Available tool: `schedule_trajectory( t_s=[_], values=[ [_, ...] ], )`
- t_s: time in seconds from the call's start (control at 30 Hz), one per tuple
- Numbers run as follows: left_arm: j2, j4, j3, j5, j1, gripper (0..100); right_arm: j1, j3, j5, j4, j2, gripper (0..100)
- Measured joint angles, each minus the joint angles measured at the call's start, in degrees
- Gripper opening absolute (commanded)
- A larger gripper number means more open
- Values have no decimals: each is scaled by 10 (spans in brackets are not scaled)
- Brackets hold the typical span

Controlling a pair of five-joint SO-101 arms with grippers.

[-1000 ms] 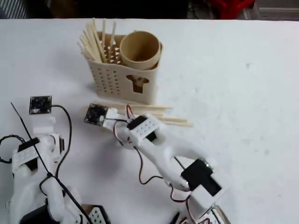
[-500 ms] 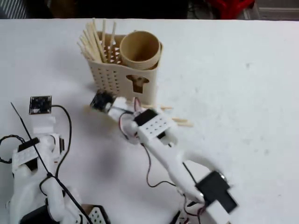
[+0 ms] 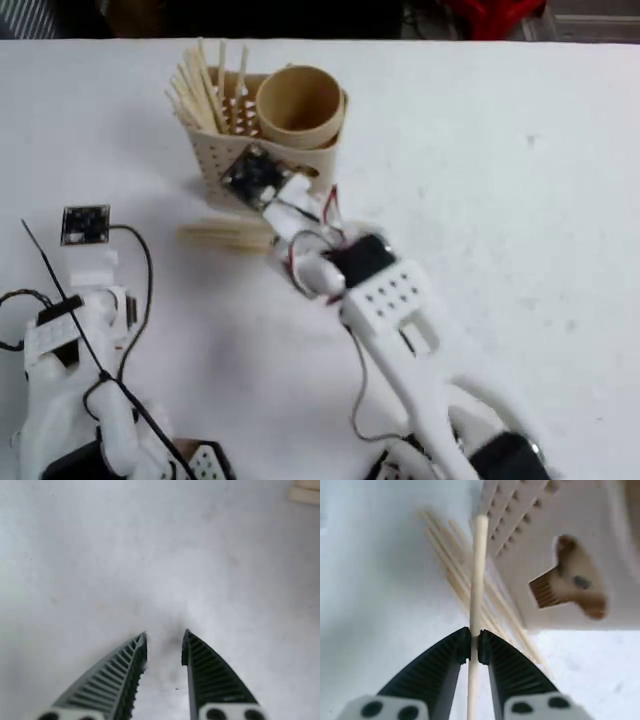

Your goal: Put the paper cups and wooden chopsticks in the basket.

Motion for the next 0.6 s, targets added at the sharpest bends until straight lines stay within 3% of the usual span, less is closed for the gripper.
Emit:
schedule_trajectory(
  t_s=[0.3,0.43,0.6],
  values=[
    [0,0,0,0,0,128,-5,-177,-53,0,-84,16],
    [0,0,0,0,0,128,-7,-293,-55,-30,-25,16],
    [0,0,0,0,0,128,-12,-400,-55,-144,98,17]
  ],
)
